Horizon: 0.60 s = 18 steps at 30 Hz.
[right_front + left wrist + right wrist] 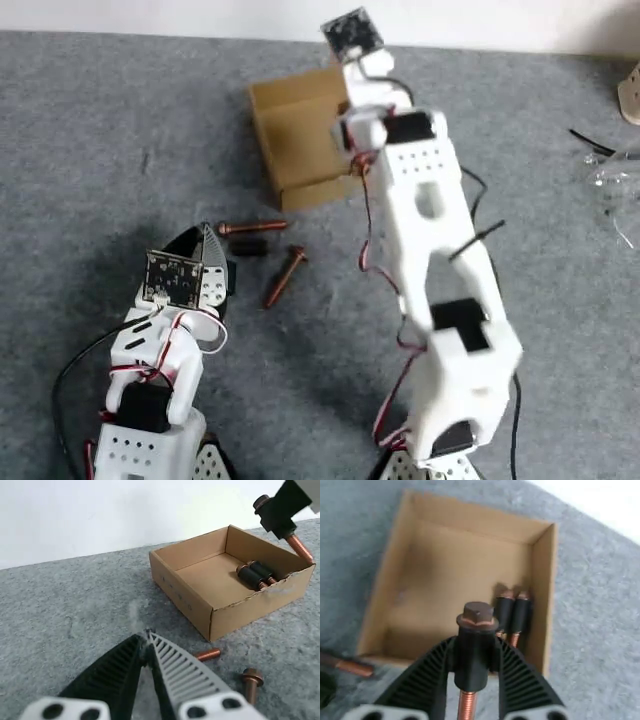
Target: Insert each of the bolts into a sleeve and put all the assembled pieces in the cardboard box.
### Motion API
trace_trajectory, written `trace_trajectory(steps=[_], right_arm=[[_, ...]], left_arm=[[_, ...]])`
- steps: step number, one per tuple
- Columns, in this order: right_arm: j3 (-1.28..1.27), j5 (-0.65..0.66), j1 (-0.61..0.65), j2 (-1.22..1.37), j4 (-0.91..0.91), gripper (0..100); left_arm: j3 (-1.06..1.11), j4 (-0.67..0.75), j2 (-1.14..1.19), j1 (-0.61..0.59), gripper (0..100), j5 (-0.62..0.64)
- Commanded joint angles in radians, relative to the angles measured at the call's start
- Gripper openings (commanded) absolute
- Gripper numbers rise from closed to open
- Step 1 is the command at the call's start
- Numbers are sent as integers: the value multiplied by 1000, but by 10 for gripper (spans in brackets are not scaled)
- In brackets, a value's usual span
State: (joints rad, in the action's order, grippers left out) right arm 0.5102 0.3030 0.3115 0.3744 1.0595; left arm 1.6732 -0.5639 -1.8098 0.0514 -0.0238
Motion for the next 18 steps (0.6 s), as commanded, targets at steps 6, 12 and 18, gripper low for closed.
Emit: trace_trajectory(steps=[6, 12, 18], right_arm=[[437, -12, -16, 302, 120, 4], [578, -12, -19, 440, 120, 4], [642, -12, -19, 518, 120, 4]], left_arm=[[24, 21, -7, 8, 11, -6], [24, 21, -7, 8, 11, -6], [24, 21, -7, 10, 11, -6]])
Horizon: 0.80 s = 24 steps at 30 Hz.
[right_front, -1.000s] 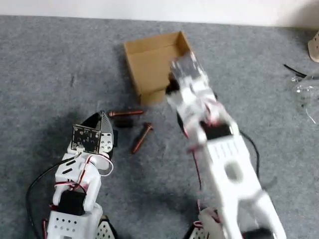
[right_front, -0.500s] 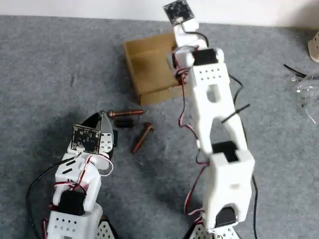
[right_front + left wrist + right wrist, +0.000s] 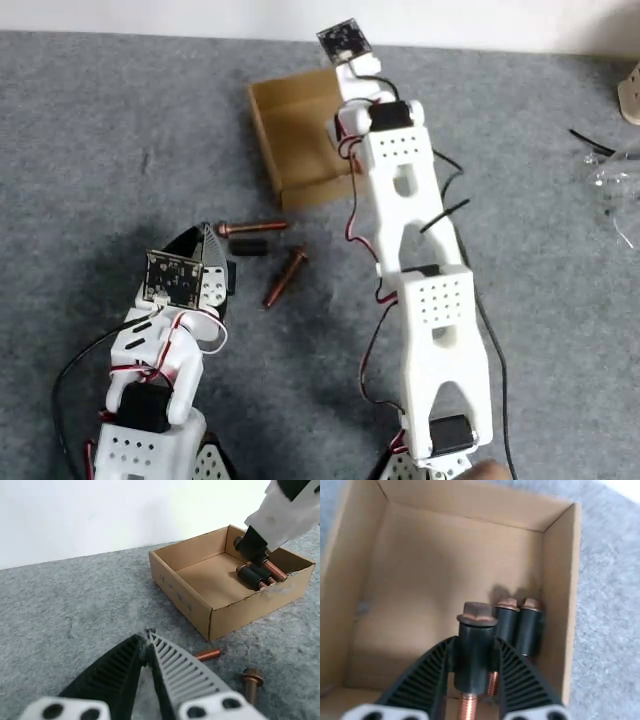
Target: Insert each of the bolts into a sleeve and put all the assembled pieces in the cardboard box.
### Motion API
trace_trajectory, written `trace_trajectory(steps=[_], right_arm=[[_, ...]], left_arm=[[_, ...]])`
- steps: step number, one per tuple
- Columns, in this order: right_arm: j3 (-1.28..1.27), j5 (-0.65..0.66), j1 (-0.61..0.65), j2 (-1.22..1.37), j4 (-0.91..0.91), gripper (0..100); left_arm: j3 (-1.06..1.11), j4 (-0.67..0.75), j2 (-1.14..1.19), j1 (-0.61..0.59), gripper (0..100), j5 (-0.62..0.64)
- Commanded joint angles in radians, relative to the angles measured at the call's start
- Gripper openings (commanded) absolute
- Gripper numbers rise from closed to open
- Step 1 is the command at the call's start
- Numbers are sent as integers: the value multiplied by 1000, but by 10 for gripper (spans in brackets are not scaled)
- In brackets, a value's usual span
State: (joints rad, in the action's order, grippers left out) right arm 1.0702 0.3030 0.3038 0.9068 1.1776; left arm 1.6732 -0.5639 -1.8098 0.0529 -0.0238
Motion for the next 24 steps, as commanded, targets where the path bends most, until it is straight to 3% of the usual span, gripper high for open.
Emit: trace_trajectory(steps=[1, 16, 24], right_arm=[[87, -12, -12, -8, 2, 4], [79, -12, -12, 2, 2, 5], [77, -14, -13, 2, 2, 174]], left_arm=[[24, 21, -7, 8, 11, -6], [24, 21, -7, 8, 11, -6], [24, 21, -7, 8, 11, -6]])
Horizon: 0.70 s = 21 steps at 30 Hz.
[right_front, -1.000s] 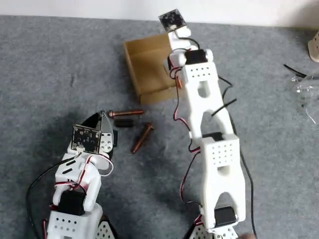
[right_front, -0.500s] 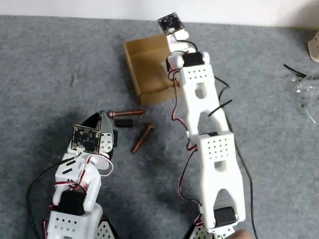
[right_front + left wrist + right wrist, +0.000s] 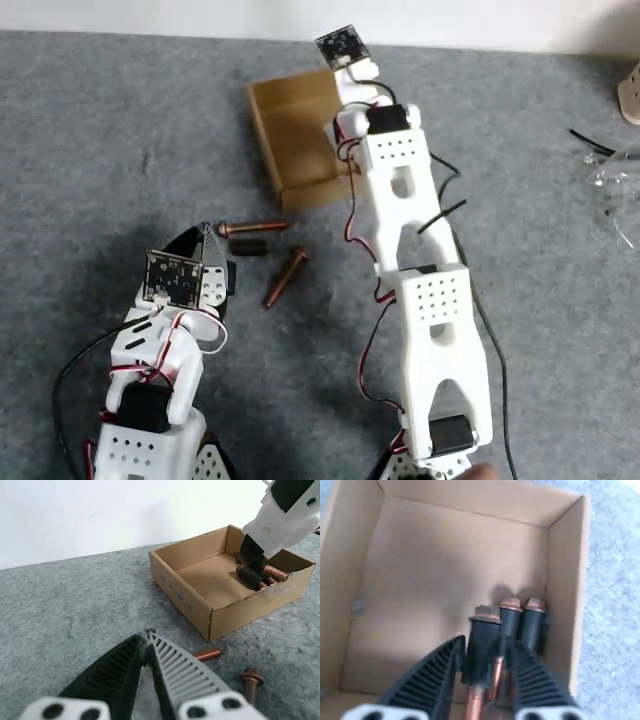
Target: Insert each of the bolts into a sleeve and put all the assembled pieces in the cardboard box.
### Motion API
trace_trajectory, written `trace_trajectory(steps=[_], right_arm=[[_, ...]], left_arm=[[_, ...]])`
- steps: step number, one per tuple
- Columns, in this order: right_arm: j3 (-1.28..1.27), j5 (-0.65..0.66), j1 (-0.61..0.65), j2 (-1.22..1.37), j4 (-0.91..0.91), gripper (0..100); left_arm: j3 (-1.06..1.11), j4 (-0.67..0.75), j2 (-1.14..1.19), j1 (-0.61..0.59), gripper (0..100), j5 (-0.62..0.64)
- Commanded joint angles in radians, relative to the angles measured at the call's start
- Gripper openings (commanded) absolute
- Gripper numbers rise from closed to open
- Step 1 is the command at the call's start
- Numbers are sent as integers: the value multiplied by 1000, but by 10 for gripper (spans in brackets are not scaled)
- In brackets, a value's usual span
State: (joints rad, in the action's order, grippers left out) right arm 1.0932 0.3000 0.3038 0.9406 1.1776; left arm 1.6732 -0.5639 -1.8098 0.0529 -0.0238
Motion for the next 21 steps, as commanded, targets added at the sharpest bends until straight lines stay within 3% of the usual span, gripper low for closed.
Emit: trace_trajectory(steps=[1, 9, 21], right_arm=[[54, -11, -18, -31, 2, 174], [84, -11, -38, -44, 82, 174], [550, -11, -16, -54, 527, 174]], left_arm=[[24, 21, -7, 8, 11, -6], [24, 21, -7, 24, 18, -6], [24, 21, -7, 24, 31, -6]])
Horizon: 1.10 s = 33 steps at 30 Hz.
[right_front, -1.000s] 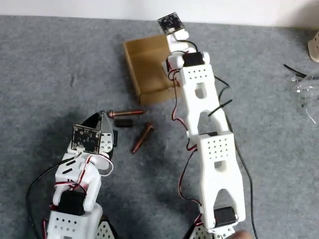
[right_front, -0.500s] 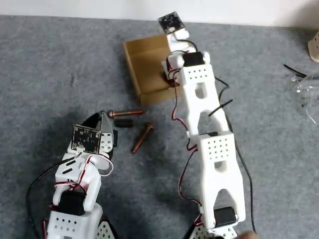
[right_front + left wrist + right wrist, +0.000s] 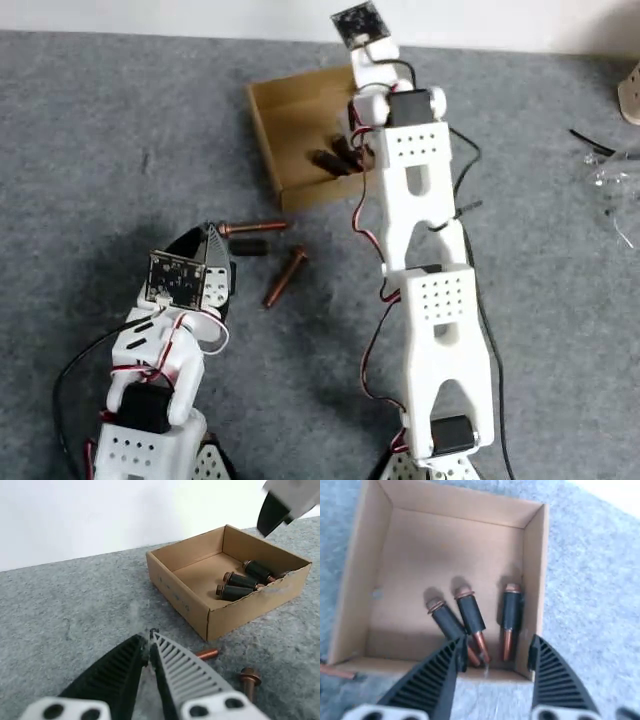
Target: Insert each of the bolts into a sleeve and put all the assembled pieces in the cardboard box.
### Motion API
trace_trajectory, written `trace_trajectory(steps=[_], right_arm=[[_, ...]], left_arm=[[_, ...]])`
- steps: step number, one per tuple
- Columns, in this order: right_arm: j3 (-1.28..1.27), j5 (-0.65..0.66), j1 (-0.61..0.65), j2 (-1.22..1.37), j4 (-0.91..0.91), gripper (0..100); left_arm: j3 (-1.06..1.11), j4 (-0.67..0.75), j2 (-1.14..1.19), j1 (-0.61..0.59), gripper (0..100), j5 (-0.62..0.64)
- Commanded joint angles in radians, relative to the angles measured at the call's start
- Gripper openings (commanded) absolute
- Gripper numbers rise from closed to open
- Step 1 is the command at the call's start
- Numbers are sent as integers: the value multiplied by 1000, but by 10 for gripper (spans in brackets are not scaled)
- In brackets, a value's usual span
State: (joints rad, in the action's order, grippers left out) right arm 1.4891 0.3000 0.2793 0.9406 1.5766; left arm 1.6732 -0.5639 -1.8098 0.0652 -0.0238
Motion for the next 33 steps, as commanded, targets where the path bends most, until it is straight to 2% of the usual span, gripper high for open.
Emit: trace_trajectory(steps=[1, 4, 10, 18, 22, 29, 33], right_arm=[[209, -11, 18, -56, 180, 174], [318, -11, 30, -71, 191, 174], [266, -112, 36, -165, 191, 174], [216, -110, 134, -384, 191, 174], [1, -114, 203, -552, 191, 174], [-550, -115, 331, -860, 185, 174], [-816, -117, 338, -990, 182, 174]], left_arm=[[24, 21, -7, 12, 31, -6], [24, 21, -7, 12, 31, -6], [24, 21, -7, 10, 31, -6], [24, 21, -7, 10, 31, -6], [24, 21, -7, 10, 31, -6], [24, 21, -7, 8, 31, -6], [24, 21, -7, 7, 31, -6]])
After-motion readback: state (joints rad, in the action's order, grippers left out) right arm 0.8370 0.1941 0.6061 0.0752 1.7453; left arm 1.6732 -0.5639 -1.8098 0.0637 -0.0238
